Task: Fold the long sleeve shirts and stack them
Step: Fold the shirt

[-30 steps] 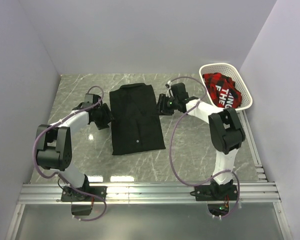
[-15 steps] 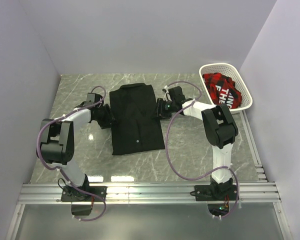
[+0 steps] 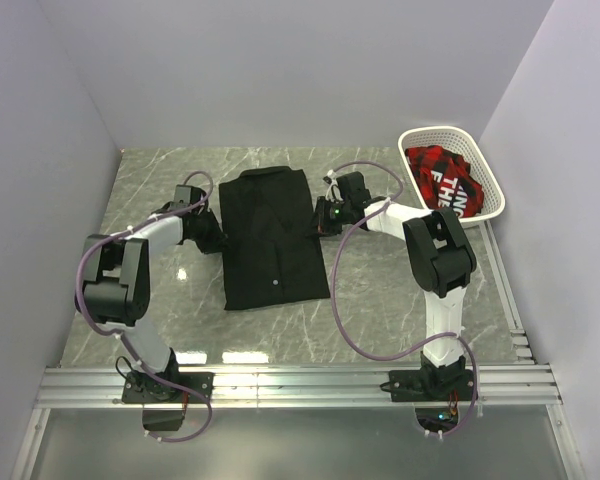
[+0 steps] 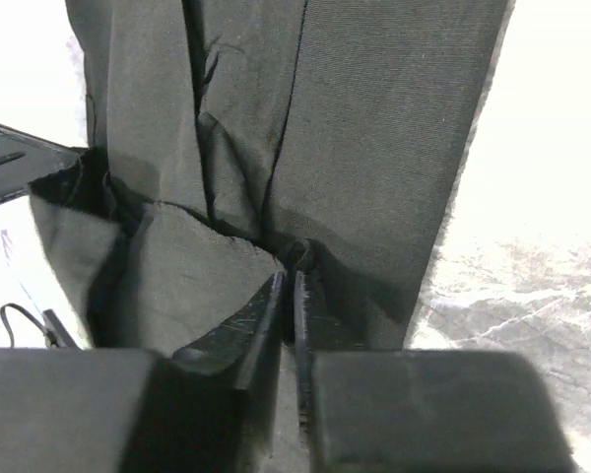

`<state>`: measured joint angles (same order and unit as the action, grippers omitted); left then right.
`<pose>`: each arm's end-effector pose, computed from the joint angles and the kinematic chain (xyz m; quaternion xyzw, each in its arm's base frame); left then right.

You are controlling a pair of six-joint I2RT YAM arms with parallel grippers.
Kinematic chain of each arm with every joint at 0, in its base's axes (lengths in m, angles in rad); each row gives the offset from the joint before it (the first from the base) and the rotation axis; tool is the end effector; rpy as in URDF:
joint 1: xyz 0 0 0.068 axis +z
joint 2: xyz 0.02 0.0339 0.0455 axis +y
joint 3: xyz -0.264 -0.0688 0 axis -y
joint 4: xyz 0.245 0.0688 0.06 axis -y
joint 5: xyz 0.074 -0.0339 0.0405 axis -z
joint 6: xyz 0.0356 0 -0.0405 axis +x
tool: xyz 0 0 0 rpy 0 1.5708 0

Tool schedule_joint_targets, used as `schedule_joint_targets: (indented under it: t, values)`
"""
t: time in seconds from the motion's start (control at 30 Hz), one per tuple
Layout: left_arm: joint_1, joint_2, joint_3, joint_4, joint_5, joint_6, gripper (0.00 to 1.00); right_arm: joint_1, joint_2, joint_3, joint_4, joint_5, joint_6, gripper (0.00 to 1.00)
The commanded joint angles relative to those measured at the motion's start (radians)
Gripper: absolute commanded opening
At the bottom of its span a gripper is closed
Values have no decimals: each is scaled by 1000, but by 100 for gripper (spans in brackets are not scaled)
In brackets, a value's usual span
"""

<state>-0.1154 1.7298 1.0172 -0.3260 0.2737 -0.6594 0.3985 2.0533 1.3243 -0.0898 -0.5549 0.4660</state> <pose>0.3380 -0.0489 0.1661 -0.2222 0.9303 -0.2203 0.1915 0.3949 0.1866 0.1528 -0.0703 0.8975 0.3793 0.2139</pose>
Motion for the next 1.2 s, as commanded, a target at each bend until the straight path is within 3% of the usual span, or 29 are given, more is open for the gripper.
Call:
schedule_joint_targets:
  t: [0.0,0.03,0.07,0.47,0.57,0.6,0.83,0.93,1.03,1.17]
  values:
    - [0,2,60,1,-2,33,1,-7,-16,46,15,-4,-32,10]
    - [0,-2,66,-7,-16,40,0,-7,-24,50,7,4,-36,1]
    - [0,-9,72,-14,-31,47,1,-9,-28,52,-7,7,-41,0]
    - [0,-66,55,-38,-194,29,2,-18,-42,53,-22,32,-50,0]
    - [0,-35,72,-39,-189,20,8,-20,-39,59,-22,29,-46,6]
    - [0,-36,80,-38,-188,20,10,-21,-44,65,-22,33,-44,14]
    - [-6,-105,141,-61,-211,9,57,-21,-140,78,-71,90,-35,50]
    - [-20,-171,147,-85,-222,-3,76,-20,-217,49,-74,72,-17,59]
    - [-55,-257,120,-116,-248,-20,81,-17,-295,-17,-18,7,14,61]
    - [-127,-397,-35,-114,-240,-77,74,29,-341,-127,45,-186,63,65]
